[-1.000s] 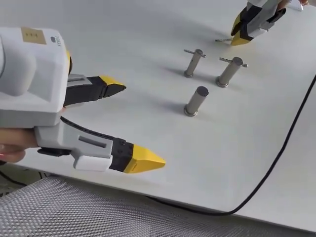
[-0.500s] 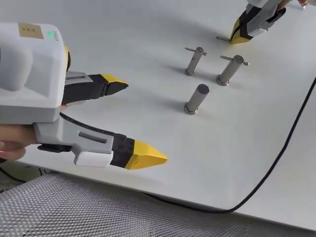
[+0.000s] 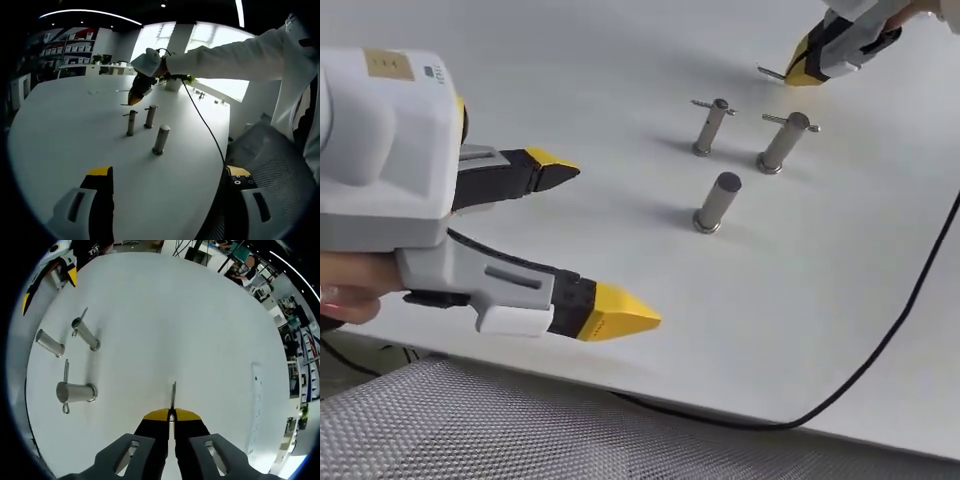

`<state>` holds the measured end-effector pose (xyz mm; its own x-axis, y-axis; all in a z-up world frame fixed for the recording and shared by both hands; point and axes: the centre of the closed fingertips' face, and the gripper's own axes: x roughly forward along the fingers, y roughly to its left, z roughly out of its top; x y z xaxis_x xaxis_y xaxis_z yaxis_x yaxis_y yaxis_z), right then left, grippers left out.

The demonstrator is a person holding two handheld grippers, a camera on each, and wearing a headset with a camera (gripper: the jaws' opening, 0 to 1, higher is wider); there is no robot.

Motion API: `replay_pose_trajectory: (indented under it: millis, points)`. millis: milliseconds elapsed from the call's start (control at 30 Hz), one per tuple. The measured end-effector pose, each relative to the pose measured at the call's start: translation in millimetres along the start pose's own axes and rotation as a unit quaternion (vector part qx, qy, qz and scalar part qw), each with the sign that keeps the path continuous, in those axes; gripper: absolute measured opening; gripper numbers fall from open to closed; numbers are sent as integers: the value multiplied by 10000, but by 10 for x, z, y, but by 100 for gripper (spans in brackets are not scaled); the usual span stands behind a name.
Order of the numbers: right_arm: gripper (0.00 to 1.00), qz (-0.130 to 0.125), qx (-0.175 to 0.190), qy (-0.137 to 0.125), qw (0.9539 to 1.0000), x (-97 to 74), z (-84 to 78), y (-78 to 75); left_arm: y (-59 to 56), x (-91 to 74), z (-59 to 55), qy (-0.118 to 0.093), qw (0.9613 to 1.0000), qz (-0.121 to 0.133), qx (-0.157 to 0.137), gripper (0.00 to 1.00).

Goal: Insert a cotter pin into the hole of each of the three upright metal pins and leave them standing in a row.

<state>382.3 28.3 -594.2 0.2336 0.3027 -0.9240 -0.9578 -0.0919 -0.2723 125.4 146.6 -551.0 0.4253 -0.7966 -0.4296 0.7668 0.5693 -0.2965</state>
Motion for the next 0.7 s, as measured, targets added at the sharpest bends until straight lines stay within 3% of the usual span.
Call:
replay_pose_trajectory:
  millis: [67,167,333,500,700]
  points:
    - [0,-133,-30,-366,9992,-68,83,-39,32,1,38,-41,10000,17,-8,89]
    - [0,-298,-132,-517,9981,-222,123,-5,19,22,128,-136,9999,20,7,88]
    - [0,-494,-206,-834,9951,-469,231,208,42,67,294,-356,9993,-2,-94,87]
    - [0,-832,-270,-1204,9889,-802,380,453,104,131,564,-678,9977,25,-57,79]
    - [0,-1072,-318,-1448,9831,-1060,497,756,108,264,871,-1052,9936,-112,-384,73]
